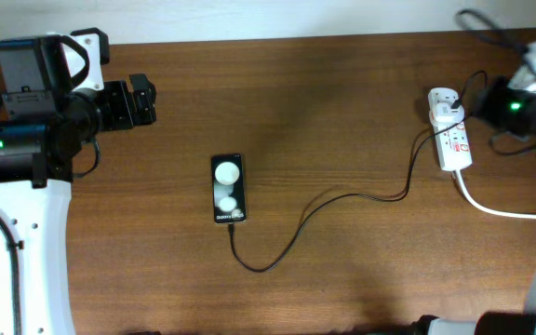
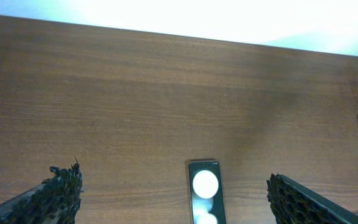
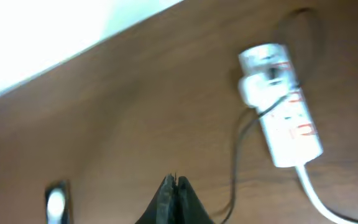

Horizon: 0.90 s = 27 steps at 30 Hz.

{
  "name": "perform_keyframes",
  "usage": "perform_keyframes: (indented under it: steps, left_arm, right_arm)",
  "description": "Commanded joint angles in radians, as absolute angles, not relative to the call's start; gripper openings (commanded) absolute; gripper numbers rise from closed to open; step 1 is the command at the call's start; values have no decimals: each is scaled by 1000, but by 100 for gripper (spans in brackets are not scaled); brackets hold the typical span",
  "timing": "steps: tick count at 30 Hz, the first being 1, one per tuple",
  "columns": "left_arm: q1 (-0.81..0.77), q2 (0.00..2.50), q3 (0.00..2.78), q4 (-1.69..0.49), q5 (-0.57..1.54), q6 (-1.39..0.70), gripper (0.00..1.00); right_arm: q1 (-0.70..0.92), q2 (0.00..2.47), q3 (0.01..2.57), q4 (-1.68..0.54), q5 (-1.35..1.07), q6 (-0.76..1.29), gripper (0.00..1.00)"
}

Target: Plug charger to phone and switch on socket

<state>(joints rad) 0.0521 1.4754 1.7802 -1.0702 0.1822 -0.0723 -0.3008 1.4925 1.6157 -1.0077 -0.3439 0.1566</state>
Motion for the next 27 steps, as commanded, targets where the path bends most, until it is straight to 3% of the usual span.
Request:
perform_keyframes:
  steps: [1,6,8,9,10,27]
  left_arm:
    - [55,1470,1786,-1069,175,-67,99]
    - [55,1470,1786,-1069,175,-67,99]
    - [55,1470,1786,-1068,175,-67,99]
    - [55,1470,1786,-1069,175,-67,99]
    - [55,1470,1786,-1069,175,-67,99]
    - [55,1470,1786,-1069,175,-67,99]
  right_arm:
    - [-179,1389,1628,-1073,-355,28,5]
    - [-76,1272,1628,-1217,-355,4,10]
    - [-72,1230,1628,-1292,-355,4,27]
    - [-72,1220,1628,-1314,-355,4,56]
    - [-72,1212,1628,-1337,-355,4,99]
    - [-72,1214,1626,-1350,-271,-9,99]
